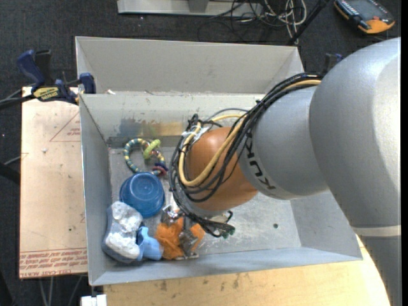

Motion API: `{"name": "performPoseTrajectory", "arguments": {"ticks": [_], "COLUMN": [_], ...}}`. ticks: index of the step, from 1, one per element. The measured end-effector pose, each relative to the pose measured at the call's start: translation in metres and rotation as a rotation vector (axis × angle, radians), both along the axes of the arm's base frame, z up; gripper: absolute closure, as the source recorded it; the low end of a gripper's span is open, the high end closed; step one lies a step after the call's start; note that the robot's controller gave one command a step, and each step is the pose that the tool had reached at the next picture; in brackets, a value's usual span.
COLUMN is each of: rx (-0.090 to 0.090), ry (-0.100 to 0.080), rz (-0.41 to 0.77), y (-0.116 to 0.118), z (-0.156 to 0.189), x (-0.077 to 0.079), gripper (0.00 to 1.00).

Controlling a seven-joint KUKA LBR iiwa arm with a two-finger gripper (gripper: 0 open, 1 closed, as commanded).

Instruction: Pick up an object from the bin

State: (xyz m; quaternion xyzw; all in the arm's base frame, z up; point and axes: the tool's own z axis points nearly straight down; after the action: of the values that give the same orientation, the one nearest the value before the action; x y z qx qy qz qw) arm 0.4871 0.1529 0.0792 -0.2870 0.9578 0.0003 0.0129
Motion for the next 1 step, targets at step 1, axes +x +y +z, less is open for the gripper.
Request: {"name": "performPoseTrajectory", "arguments": {"ticks": [1], "rx": [-0.004], "ry": [0.015], "rz": [0.0], "y": [-0.0006], "z": [0.0102], "x": [-0.0027], "gripper": [1.0]}}
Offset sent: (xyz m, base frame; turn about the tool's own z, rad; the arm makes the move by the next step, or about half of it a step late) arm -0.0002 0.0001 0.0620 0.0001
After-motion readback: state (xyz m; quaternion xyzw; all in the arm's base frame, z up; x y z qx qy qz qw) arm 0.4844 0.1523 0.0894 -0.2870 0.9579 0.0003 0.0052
